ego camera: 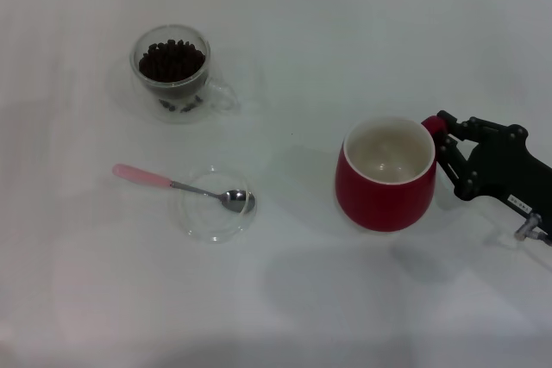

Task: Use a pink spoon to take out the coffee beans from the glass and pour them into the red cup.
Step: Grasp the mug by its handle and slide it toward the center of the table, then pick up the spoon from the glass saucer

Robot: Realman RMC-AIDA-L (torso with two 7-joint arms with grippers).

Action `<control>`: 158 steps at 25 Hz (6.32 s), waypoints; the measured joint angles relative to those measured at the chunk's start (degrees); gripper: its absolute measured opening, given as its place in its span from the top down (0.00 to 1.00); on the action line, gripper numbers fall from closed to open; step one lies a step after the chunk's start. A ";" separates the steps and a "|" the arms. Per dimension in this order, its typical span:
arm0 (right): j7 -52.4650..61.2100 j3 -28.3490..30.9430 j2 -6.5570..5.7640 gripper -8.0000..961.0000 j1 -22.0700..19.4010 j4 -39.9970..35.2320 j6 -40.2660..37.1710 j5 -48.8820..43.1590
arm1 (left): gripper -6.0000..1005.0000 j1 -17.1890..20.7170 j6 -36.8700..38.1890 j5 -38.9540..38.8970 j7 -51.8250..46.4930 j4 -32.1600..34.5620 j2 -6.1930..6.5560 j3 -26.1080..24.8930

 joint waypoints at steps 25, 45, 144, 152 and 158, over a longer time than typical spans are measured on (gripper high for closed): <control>1.84 -1.46 0.00 0.82 4.94 -0.44 0.43 -11.20 | 0.12 1.44 2.83 0.42 -0.98 -0.71 -0.09 0.00; 1.31 -4.41 0.00 0.82 5.08 -2.67 4.50 -11.61 | 0.12 1.98 3.44 0.42 -0.96 -0.78 -0.09 0.00; -9.30 33.35 -1.09 0.36 -5.89 -13.05 -10.90 -5.50 | 0.12 10.15 15.42 22.93 -56.05 -19.99 -0.79 4.77; -9.34 33.21 -1.65 0.36 -3.27 -13.37 -7.97 -5.89 | 0.12 9.74 14.17 23.50 -56.52 -21.66 -1.09 9.51; -9.37 32.81 -1.62 0.36 -3.05 -14.71 -6.65 -6.15 | 0.12 8.30 12.02 26.45 -56.67 -22.50 -1.23 9.57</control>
